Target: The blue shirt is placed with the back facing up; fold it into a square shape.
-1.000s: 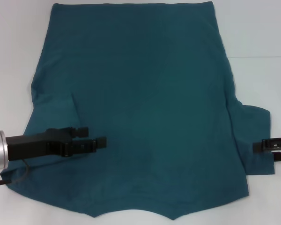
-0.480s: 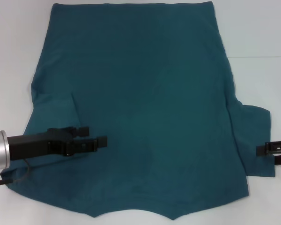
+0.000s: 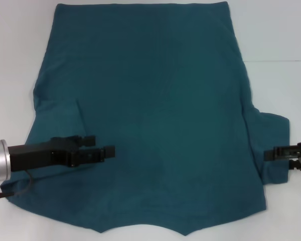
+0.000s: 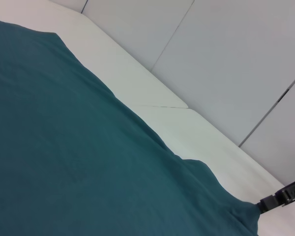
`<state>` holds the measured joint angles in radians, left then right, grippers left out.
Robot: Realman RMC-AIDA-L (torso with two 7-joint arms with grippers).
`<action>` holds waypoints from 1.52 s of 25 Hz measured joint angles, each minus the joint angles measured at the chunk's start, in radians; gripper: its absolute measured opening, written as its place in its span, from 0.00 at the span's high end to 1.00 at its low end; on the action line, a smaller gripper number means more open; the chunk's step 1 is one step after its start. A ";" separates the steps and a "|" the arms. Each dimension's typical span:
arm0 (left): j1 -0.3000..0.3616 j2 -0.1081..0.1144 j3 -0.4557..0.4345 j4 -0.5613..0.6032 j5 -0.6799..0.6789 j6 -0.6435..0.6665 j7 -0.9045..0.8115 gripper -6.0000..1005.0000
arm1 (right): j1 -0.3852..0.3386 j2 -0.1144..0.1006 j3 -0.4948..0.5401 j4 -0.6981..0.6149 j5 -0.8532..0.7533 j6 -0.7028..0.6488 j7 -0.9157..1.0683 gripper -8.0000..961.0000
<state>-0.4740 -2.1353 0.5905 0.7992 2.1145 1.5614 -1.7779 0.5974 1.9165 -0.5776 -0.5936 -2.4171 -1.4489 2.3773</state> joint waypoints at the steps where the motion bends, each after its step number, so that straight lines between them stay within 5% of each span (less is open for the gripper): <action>1: 0.000 0.000 0.000 0.000 0.000 0.000 0.000 0.06 | 0.001 0.001 0.002 0.000 0.003 -0.001 -0.001 0.11; 31: -0.003 -0.002 -0.001 -0.010 -0.001 -0.013 0.000 0.07 | 0.003 -0.006 0.000 -0.002 0.020 0.013 0.036 0.14; 38: -0.002 -0.002 -0.005 -0.011 -0.001 -0.016 0.000 0.07 | -0.003 -0.008 -0.006 -0.001 0.018 0.017 0.037 0.45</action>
<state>-0.4755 -2.1369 0.5852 0.7885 2.1138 1.5452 -1.7778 0.5946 1.9087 -0.5840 -0.5943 -2.3996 -1.4317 2.4147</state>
